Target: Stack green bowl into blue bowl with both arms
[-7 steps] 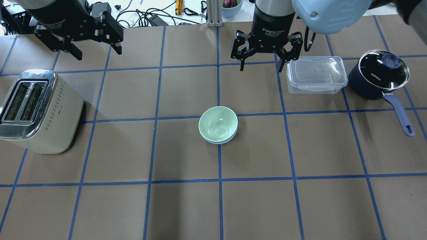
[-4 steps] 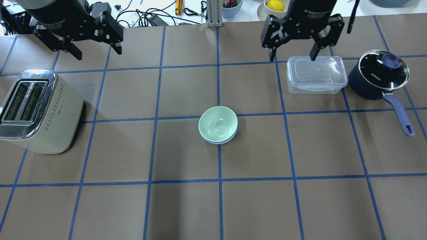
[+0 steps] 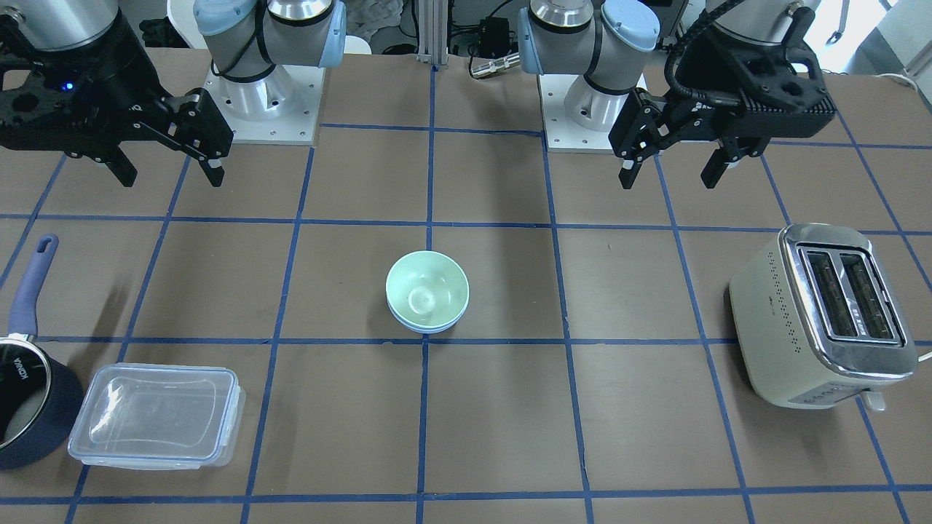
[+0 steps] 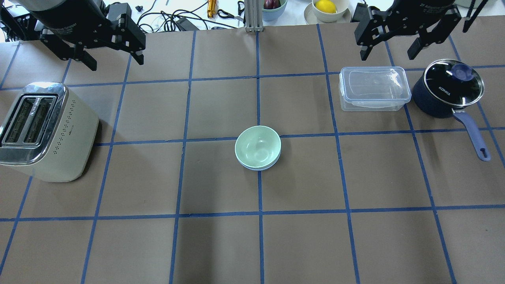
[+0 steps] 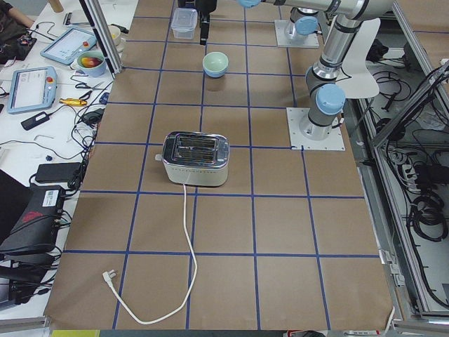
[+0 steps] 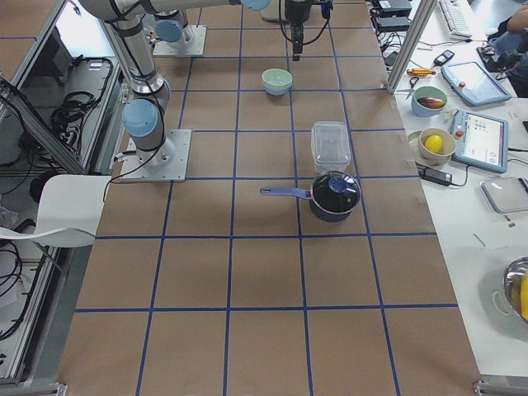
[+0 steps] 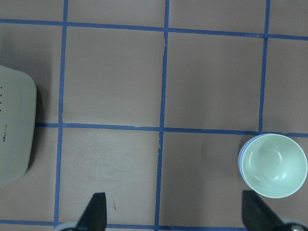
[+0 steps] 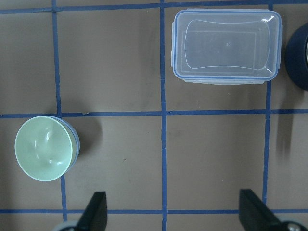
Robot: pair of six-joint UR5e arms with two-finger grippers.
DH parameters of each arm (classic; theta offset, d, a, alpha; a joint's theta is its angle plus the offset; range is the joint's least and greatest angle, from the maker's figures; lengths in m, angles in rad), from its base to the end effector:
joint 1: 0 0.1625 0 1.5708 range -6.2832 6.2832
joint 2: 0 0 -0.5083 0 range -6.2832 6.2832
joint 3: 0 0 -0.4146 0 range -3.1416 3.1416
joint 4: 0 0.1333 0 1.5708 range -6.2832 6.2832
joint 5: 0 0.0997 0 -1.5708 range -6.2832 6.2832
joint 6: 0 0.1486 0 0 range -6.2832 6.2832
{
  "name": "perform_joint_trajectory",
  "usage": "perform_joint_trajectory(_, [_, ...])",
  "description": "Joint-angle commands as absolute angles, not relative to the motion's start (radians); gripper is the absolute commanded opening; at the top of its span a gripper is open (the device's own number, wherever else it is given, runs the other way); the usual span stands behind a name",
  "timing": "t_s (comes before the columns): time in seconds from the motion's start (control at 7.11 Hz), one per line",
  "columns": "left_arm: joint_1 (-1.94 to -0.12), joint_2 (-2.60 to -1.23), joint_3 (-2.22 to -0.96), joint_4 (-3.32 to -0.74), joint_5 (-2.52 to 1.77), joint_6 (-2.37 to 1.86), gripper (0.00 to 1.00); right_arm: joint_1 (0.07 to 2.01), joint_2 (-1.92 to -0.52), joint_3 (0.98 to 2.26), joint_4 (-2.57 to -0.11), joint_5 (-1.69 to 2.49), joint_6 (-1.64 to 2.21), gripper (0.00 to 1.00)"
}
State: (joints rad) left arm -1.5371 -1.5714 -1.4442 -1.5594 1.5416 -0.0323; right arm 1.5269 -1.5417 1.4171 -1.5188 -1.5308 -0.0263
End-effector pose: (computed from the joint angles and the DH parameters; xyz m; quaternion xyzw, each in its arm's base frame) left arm -0.1197 -0.5351 0.5894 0.0319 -0.9970 0.0686 0.0145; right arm 0.1156 -0.5420 0.5813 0.0081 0.9991 -0.0370 0.0187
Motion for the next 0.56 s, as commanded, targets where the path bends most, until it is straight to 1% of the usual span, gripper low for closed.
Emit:
perform_joint_trajectory(0.0, [-1.537,-1.569,-1.448,-1.560,1.542,-0.032,1.00,1.528,-1.565,1.453,-1.552,-1.529,-0.002,1.00])
perform_joint_trajectory(0.42, [-1.537,-1.571,-1.444,-1.559,1.540,-0.032,1.00,1.528,-1.562,1.453,-1.551,-1.529,-0.002,1.00])
